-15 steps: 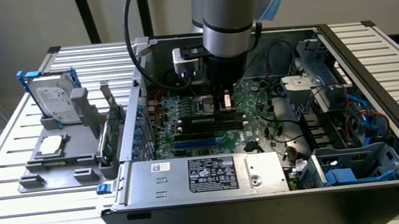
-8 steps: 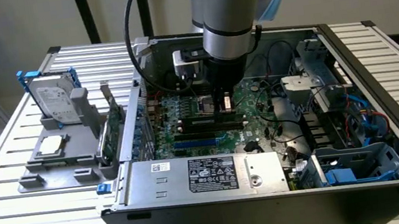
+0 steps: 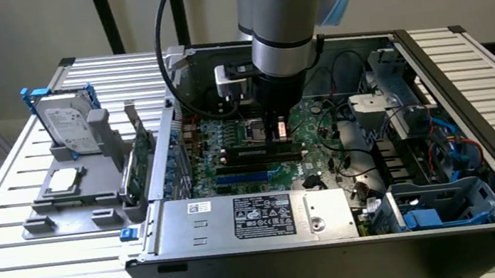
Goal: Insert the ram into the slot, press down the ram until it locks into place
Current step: 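Insert the ram into the slot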
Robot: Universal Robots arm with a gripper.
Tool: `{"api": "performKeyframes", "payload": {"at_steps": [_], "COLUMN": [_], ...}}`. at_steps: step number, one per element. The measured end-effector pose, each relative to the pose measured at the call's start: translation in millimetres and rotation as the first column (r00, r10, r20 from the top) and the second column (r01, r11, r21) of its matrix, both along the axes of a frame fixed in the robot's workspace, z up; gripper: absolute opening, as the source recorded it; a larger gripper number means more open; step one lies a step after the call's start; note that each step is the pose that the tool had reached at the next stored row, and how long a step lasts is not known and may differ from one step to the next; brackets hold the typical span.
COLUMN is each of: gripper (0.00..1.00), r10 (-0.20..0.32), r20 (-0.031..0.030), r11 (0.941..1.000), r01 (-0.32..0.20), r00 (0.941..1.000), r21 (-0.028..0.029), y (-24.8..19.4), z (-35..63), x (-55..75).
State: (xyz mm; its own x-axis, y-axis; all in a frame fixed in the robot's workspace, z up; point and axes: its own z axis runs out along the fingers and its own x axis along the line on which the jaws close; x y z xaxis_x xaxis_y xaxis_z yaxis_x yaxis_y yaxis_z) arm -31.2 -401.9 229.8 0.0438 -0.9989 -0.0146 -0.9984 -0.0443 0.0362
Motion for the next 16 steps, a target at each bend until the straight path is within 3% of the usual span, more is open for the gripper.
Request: {"api": "performKeyframes", "payload": {"at_steps": [16], "gripper": [0.13], "r10": [-0.015], "r20": [0.0011], "r11": [0.9999], "r01": [0.015], "r00": [0.9999], "r21": [0.0004], "y": [0.0], "z": [-2.7], "x": [0.0]}}
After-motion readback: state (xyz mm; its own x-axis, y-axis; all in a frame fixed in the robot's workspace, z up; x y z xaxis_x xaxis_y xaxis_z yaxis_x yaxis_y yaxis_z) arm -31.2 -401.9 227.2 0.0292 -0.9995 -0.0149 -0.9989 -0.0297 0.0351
